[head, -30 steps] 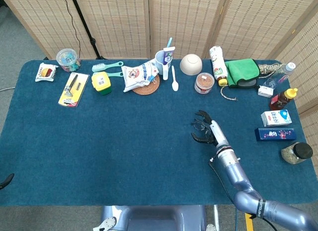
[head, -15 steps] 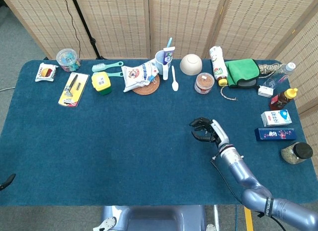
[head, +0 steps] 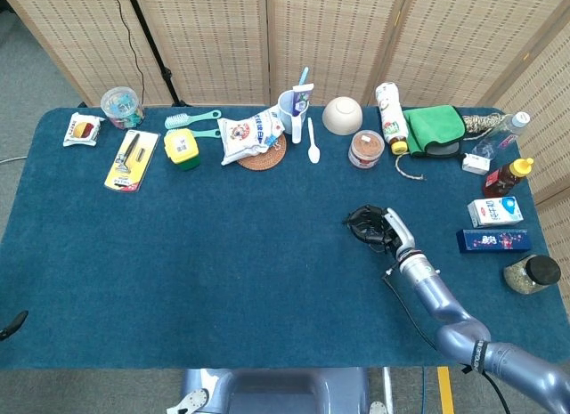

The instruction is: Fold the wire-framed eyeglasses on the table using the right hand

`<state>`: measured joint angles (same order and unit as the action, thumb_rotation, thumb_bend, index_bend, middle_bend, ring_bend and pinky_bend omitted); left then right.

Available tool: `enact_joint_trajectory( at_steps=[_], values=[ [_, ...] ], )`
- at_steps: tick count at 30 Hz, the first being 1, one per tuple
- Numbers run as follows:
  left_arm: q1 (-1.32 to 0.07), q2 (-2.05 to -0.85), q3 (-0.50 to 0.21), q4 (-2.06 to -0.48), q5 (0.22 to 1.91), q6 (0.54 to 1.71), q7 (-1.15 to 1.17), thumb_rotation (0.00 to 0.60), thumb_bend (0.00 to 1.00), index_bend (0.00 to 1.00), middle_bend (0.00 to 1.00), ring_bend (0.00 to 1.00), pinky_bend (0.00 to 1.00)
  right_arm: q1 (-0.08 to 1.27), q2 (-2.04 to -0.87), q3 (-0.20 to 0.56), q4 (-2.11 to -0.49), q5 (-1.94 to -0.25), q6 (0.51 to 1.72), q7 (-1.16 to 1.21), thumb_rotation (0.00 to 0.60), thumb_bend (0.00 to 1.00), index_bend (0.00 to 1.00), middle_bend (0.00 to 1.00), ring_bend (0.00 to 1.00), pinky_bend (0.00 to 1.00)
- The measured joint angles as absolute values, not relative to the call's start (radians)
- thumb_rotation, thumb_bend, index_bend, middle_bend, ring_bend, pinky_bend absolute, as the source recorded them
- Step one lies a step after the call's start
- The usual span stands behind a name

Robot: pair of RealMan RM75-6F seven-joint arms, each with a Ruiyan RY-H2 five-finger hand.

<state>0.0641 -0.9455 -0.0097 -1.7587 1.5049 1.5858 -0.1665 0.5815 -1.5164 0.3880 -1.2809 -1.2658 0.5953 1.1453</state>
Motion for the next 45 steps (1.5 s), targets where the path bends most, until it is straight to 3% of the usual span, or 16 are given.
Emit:
enact_joint_trajectory(
  at_steps=[22,26,30,36,45],
  values=[
    [0.068,-0.945,-0.009,-1.759,1.505,1.591,-0.167,0.485,0.19,0.13,0.04,0.02,0.00,0.590,-1.526,0.345,-1.244,-1.310,0.626,1.231,0.600,0.39,0.49,0.43,0.39,0.37],
    [0.065,-0.950,-0.007,-1.759,1.508,1.585,-0.166,0.485,0.19,0.13,0.04,0.02,0.00,0.574,-1.479,0.344,-1.312,-1.339,0.679,1.229,0.600,0.39,0.47,0.38,0.33,0.32],
    [0.062,-0.957,-0.006,-1.760,1.509,1.578,-0.160,0.485,0.19,0.13,0.04,0.02,0.00,0.555,-1.425,0.333,-1.373,-1.365,0.731,1.197,0.600,0.39,0.42,0.30,0.22,0.19],
    [0.056,-0.969,-0.006,-1.757,1.502,1.565,-0.150,0.484,0.19,0.13,0.04,0.02,0.00,0.525,-1.379,0.305,-1.426,-1.375,0.801,1.000,0.600,0.39,0.31,0.19,0.08,0.02],
    [0.053,-0.992,-0.006,-1.742,1.484,1.551,-0.140,0.485,0.19,0.15,0.04,0.02,0.00,0.460,-1.325,0.256,-1.524,-1.317,0.957,0.469,0.600,0.39,0.27,0.14,0.03,0.00]
  ],
)
